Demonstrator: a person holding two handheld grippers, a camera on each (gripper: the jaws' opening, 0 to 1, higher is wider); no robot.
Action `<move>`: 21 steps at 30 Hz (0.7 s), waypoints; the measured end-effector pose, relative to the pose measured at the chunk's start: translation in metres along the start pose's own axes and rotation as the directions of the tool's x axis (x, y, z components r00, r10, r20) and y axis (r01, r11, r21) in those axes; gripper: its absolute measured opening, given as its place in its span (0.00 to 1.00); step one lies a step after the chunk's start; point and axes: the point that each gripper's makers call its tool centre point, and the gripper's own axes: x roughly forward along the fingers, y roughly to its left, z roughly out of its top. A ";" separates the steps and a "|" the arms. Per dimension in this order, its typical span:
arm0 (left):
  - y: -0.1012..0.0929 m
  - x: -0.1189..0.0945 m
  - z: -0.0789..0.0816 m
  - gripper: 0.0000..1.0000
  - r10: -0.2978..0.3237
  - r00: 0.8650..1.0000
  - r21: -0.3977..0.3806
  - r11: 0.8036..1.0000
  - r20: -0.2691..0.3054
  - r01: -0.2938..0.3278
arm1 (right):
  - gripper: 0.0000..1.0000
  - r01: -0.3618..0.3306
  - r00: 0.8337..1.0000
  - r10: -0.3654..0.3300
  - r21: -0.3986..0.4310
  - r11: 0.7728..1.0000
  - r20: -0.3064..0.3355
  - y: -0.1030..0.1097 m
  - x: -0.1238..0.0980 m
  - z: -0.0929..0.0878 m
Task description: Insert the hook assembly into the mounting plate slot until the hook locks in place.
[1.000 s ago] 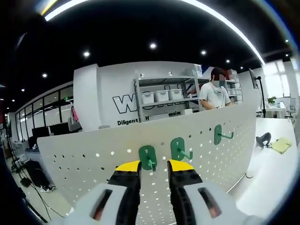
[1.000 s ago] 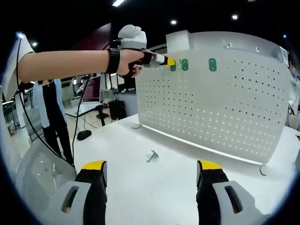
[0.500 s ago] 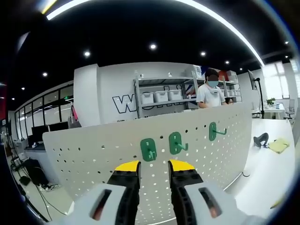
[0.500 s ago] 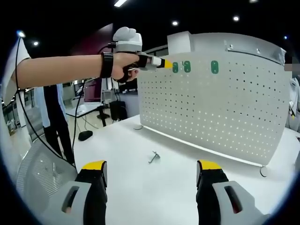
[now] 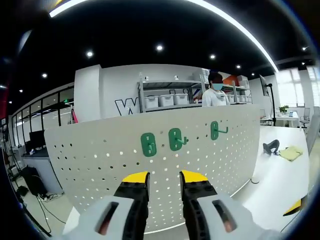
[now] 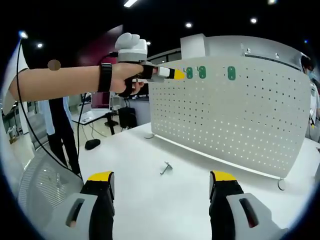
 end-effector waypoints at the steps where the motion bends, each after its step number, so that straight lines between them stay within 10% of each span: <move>1: -0.001 -0.001 -0.002 0.25 -0.006 1.000 0.001 1.000 0.002 0.006 | 0.79 0.000 1.000 0.000 -0.001 1.000 0.000 0.000 0.000 0.000; 21: -0.027 -0.028 -0.055 0.32 -0.165 0.984 -0.038 0.986 -0.064 0.163 | 0.79 -0.012 1.000 0.012 0.000 1.000 -0.009 0.008 0.002 -0.005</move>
